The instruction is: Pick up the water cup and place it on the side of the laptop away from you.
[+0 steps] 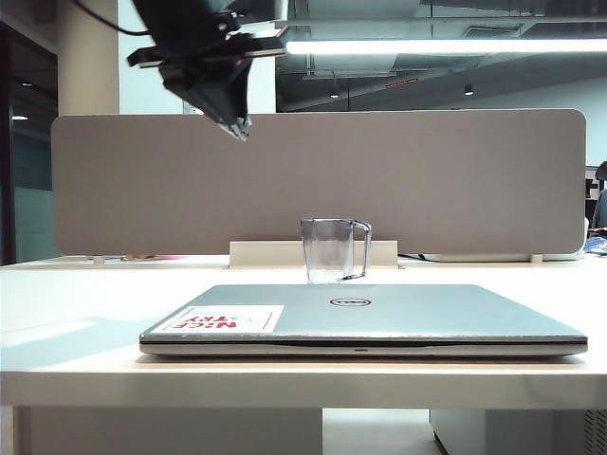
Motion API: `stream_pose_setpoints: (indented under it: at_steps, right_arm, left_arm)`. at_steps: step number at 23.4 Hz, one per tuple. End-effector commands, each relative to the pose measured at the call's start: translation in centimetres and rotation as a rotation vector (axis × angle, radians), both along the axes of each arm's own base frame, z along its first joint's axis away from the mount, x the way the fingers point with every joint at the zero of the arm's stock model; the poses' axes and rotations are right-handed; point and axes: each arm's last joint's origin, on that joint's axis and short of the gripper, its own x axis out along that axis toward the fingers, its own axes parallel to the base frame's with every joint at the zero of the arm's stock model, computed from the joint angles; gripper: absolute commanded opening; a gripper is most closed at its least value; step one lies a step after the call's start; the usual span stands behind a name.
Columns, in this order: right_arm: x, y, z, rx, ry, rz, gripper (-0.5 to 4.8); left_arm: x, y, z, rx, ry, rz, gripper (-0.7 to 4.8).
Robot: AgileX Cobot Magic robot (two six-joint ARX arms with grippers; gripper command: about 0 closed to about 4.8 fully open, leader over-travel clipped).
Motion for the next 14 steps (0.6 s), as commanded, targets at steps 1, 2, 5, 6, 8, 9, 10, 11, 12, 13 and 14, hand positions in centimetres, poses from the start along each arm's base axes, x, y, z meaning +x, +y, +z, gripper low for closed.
stream_pose_setpoints:
  at_steps: [1, 2, 5, 6, 8, 9, 10, 11, 12, 13, 14]
  right_arm:
    - [0.0, 0.0, 0.0, 0.001, -0.012, -0.006, -0.01]
    - [0.0, 0.0, 0.0, 0.001, -0.012, -0.006, -0.01]
    - [0.1, 0.0, 0.0, 0.001, -0.012, -0.006, -0.01]
    - [0.1, 0.0, 0.0, 0.001, -0.012, -0.006, -0.01]
    - [0.0, 0.0, 0.0, 0.001, -0.013, -0.006, -0.01]
    - [0.0, 0.0, 0.0, 0.001, -0.013, -0.006, -0.01]
    - [0.1, 0.0, 0.0, 0.001, -0.013, -0.006, -0.01]
    - [0.1, 0.0, 0.0, 0.001, -0.012, -0.006, -0.01]
    - [0.0, 0.0, 0.0, 0.001, -0.013, -0.006, -0.01]
    - [0.0, 0.0, 0.0, 0.001, -0.013, -0.007, -0.01]
    - [0.1, 0.0, 0.0, 0.001, -0.012, -0.007, -0.01]
  left_arm:
    - [-1.1, 0.7, -0.7, -0.095, -0.056, 0.030, 0.16]
    - [-1.4, 1.0, -1.2, -0.117, -0.065, 0.039, 0.16]
    - [-3.2, 2.3, -3.1, -0.162, -0.119, 0.091, 0.16]
    - [-3.4, 2.5, -3.3, -0.162, -0.126, 0.103, 0.16]
    - [-4.3, 3.3, -4.2, -0.155, -0.148, 0.139, 0.16]
    - [-4.7, 3.6, -4.6, -0.160, -0.156, 0.158, 0.16]
    - [-5.5, 4.3, -5.2, -0.175, -0.178, 0.174, 0.16]
    - [-5.9, 5.0, -5.4, -0.182, -0.205, 0.198, 0.16]
    - [-6.6, 5.6, -5.9, -0.200, -0.232, 0.198, 0.16]
    - [-7.3, 6.0, -6.5, -0.220, -0.255, 0.198, 0.16]
    - [-7.6, 6.3, -6.8, -0.232, -0.272, 0.199, 0.16]
